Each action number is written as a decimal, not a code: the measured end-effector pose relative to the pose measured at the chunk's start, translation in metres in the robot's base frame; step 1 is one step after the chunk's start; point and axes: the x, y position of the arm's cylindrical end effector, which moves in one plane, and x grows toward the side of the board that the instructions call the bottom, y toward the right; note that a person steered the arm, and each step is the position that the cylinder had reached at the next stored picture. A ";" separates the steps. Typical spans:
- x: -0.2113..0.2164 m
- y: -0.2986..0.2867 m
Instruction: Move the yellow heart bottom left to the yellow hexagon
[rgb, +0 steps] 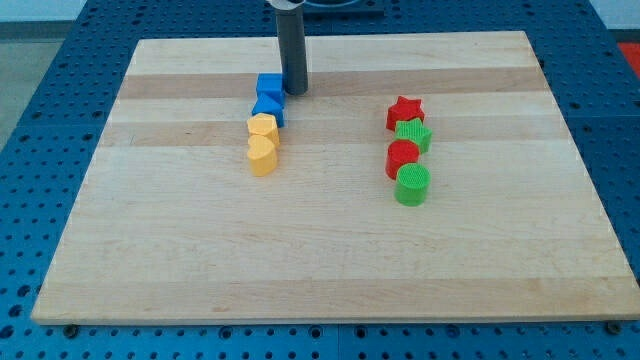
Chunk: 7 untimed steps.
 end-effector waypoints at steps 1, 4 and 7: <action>-0.001 -0.007; 0.122 0.028; 0.157 -0.019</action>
